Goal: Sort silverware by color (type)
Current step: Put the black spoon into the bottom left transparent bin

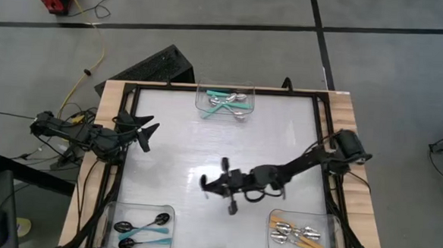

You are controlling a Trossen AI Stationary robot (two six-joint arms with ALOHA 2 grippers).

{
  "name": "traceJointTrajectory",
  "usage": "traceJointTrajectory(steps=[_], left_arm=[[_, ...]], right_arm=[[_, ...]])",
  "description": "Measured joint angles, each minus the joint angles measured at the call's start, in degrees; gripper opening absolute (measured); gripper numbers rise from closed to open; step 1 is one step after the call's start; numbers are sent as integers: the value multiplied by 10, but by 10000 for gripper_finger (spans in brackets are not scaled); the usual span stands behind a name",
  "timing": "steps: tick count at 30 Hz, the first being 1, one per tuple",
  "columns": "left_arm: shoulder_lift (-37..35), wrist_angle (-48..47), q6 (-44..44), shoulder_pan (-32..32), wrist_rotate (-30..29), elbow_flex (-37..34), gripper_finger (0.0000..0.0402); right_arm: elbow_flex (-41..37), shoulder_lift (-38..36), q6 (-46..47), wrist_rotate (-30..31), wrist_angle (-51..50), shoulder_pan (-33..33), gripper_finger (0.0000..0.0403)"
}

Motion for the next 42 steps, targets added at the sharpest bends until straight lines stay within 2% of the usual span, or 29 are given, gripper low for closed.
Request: traceJointTrajectory(steps=[8,19,27,30,42], left_arm=[[0,0,0,0,1,0,190],[0,0,0,0,1,0,190],[0,0,0,0,0,0,190],[0,0,0,0,0,0,190],[0,0,0,0,-1,0,190]], right_arm=[[147,102,-14,-77,-30,-12,25],[324,160,-40,-153,-180,-8,25],[464,234,-48,-220,-233,-14,25],[490,244,-44,-238,-266,-16,25],[564,297,-32,-262,-257,-16,25]])
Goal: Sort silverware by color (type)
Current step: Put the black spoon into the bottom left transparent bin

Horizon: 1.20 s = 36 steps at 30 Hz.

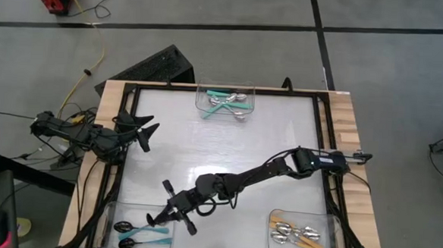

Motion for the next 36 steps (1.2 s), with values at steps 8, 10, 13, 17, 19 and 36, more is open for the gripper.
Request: traceJointTrajectory(steps=[8,10,13,17,19,36], left_arm=[[0,0,0,0,-1,0,190],[0,0,0,0,-1,0,190],[0,0,0,0,-1,0,190],[0,0,0,0,-1,0,190],[0,0,0,0,-1,0,190],[0,0,9,0,-3,0,190]], right_arm=[[53,43,23,-20,-1,0,25],[55,45,28,-21,-4,0,25],[55,45,23,-21,-11,-1,25],[55,45,20,-21,-1,-3,25],[55,45,20,-21,-8,-4,25],[125,111,38,-19,-11,-2,25]])
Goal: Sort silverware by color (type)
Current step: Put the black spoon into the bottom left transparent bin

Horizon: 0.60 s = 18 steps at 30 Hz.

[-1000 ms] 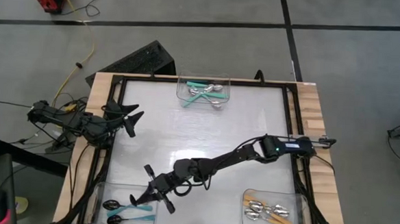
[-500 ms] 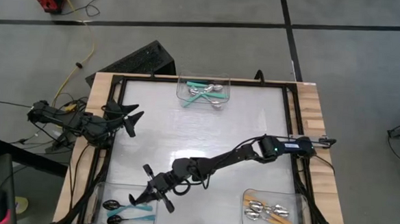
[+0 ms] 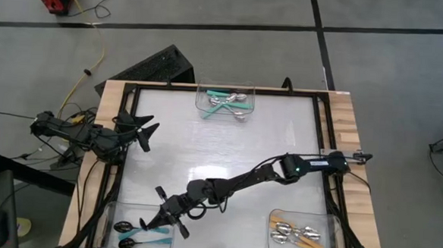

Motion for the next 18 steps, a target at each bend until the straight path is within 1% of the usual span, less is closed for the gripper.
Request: traceJointTrajectory(steps=[4,6,9,13,15,18], left_arm=[[0,0,-1,0,1,0,190],[0,0,-1,0,1,0,190],[0,0,-1,0,1,0,190],[0,0,-1,0,1,0,190],[0,0,-1,0,1,0,190],[0,0,-1,0,1,0,190]], right_arm=[[67,16,-4,-6,-74,-2,25],[89,16,-7,-6,-105,-3,25],[90,16,-20,2,-131,-3,25],[88,19,-20,3,-138,-4,25],[90,25,-10,2,-119,-6,25],[90,35,4,1,-121,-7,25]])
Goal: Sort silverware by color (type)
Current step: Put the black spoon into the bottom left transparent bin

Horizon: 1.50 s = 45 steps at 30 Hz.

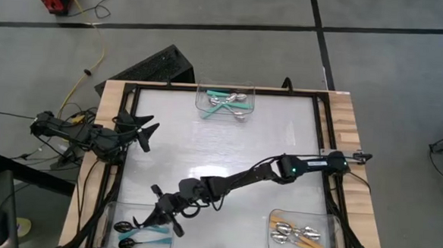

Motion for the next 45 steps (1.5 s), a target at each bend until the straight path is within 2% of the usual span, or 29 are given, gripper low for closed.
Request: traceJointTrajectory(steps=[9,21,42,45], left_arm=[[-1,0,0,0,1,0,190],[-1,0,0,0,1,0,190],[-1,-1,0,0,3,0,190],[-1,-1,0,0,3,0,190]], right_arm=[[0,9,24,1,21,-5,25],[-1,10,21,2,-22,-7,25],[-1,20,27,15,-26,-7,25],[-1,19,31,16,-52,-7,25]])
